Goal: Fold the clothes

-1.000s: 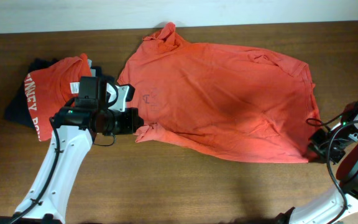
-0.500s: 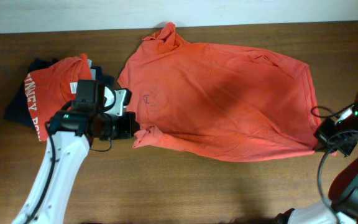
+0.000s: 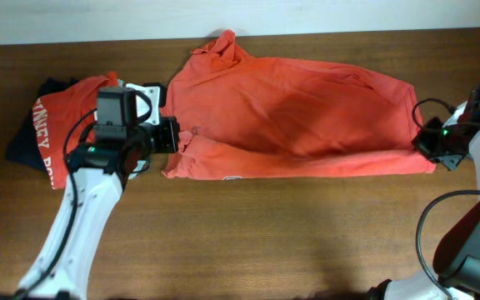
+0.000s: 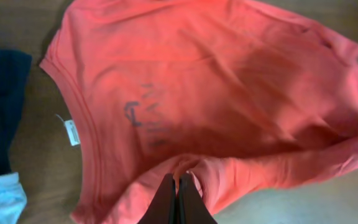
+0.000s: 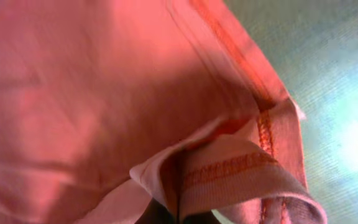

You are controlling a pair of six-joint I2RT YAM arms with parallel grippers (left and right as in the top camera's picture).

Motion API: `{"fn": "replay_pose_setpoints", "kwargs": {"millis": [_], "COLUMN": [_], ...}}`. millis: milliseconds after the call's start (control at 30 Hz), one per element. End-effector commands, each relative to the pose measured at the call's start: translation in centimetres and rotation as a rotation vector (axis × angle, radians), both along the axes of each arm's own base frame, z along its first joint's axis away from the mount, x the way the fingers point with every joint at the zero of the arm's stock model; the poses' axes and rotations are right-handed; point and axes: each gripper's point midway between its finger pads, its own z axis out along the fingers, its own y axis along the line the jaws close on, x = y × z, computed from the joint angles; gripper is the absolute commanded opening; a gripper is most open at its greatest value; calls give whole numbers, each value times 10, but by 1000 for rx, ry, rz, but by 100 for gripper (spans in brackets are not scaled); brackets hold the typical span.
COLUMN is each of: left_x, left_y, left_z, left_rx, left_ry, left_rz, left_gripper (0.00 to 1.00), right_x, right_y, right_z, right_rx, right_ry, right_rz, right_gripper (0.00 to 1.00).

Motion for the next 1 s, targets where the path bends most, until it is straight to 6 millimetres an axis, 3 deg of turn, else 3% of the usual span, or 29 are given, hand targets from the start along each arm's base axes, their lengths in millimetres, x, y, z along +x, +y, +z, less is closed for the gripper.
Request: {"fn": "replay_pose_setpoints", "kwargs": {"millis": [0, 167, 300, 333, 400, 467, 533, 567, 700, 833, 967], "left_x": [17, 37, 48, 49, 50, 50, 49, 48, 33, 5, -11], "left_y": [6, 4, 3, 2, 4, 7, 13, 16, 21, 19, 9], "left_z": [-26, -45, -49, -50, -50, -50, -49, -48, -54, -71, -84], "left_rx": [26, 9, -3, -4, -1, -1, -3, -1, 21, 52, 115], "left_ry": [42, 38, 20, 17, 15, 15, 35, 48, 130, 251, 289], "left_rz": [31, 49, 60, 60, 64, 71, 84, 89, 84, 37, -83], "left_gripper": [0, 0, 1, 1, 2, 17, 94, 97, 99, 99, 89], "right_x": [19, 41, 54, 58, 66, 67, 62, 59, 36, 7, -8], "right_y": [-4, -7, -5, -5, -5, -6, -8, -8, -4, 9, 18], "right_z": [-4, -7, -14, -13, -12, -11, -12, -13, -22, -31, -34], "right_rx": [22, 12, 2, -5, -20, -23, -16, -11, 44, 105, 139], "right_ry": [-49, -119, -143, -157, -186, -192, -175, -165, -77, 45, 113], "right_rz": [-40, -24, -6, -1, 19, 19, 10, 5, -16, -22, -21], "right_gripper": [5, 4, 4, 11, 65, 80, 86, 87, 87, 87, 85]}}
